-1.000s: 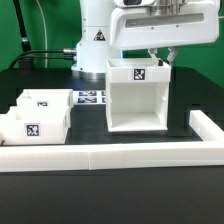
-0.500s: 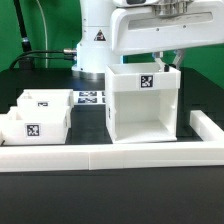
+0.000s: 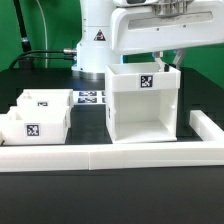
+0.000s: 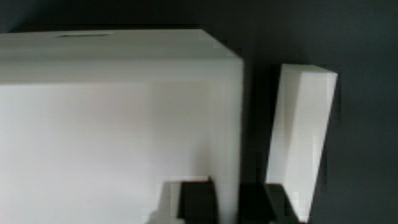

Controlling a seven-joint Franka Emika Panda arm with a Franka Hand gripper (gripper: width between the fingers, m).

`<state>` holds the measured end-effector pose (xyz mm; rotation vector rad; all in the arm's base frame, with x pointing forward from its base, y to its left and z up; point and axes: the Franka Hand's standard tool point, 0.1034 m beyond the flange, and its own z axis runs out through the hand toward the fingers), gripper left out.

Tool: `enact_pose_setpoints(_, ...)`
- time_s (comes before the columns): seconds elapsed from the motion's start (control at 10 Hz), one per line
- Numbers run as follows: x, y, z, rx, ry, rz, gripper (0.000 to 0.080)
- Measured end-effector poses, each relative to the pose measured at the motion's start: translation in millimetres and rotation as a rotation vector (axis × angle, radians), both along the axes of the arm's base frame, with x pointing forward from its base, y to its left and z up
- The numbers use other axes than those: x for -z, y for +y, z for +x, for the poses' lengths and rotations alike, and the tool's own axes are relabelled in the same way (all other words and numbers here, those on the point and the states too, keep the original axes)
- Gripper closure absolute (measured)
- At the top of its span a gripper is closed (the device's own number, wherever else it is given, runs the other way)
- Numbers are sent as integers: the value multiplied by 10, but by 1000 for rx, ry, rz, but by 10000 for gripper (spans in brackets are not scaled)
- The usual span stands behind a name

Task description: Assemble drawer

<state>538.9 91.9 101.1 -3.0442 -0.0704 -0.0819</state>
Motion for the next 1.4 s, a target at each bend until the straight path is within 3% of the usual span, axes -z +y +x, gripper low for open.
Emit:
enact_pose_setpoints(0.3, -10, 20, 429, -12, -47, 11, 758)
enact_pose_setpoints(0.6, -33, 30, 431, 18, -50, 16, 758)
enact_pose_setpoints(1.1, -13, 104, 486, 472, -44, 51, 758)
enact_pose_setpoints(1.4, -43, 117, 515, 607, -36, 75, 755)
